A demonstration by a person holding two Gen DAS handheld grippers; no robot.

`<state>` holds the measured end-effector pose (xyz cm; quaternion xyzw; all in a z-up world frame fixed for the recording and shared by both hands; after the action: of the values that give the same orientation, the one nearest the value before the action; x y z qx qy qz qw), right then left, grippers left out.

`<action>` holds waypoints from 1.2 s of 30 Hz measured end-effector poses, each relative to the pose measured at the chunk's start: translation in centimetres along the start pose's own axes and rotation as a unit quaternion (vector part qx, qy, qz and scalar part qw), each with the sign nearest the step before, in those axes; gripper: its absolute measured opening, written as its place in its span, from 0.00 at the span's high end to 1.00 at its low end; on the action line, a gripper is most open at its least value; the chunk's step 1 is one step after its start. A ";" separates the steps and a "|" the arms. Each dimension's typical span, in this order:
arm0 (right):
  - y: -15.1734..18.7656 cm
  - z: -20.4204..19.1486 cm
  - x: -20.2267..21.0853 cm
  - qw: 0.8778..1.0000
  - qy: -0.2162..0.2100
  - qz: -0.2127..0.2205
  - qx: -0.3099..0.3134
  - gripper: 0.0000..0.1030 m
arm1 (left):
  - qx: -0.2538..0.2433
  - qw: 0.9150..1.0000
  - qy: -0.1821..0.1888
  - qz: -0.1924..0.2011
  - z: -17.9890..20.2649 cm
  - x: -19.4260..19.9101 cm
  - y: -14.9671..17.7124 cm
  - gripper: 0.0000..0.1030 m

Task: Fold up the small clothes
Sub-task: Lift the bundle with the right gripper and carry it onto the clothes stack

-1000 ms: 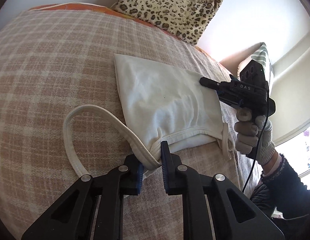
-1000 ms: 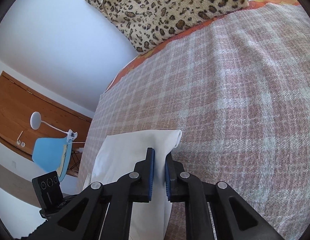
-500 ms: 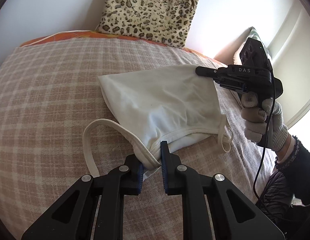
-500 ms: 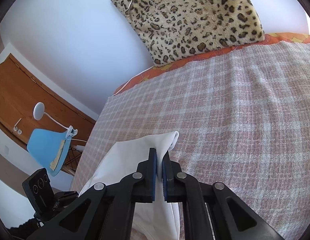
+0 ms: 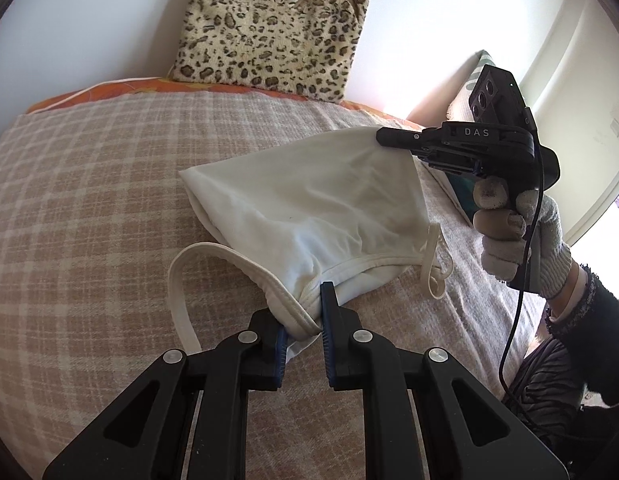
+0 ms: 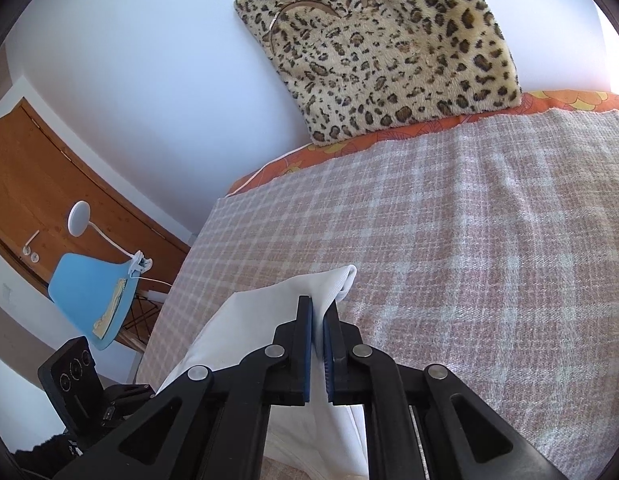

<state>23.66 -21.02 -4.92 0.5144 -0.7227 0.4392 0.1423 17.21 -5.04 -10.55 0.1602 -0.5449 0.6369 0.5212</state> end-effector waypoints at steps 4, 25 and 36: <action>0.0 -0.3 0.9 1.000 0.005 0.007 0.003 0.97 | -0.007 1.000 0.004 0.006 0.8 0.1 -0.4 0.88; -1.1 3.7 12.4 0.997 0.047 0.062 -0.005 0.97 | -0.092 0.993 0.056 0.038 12.3 -2.3 -4.3 0.88; -1.1 9.2 19.4 0.991 0.084 0.099 -0.022 0.98 | -0.142 0.985 0.092 0.045 19.4 -5.5 -6.6 0.88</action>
<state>18.49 -40.30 3.09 0.3984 -0.7653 0.4763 0.1695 17.89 -25.35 -4.40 0.0006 -0.5865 0.5877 0.5574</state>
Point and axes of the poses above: each gripper's, at about its wrist camera, not at the fingertips, and x roughly against the way its jaws point, z to its right, y to its underside, the point moved 10 cm from there along -x, roughly the way its jaws point, and after that the axes turned 3 degrees about -z, right-handed, at the moved point
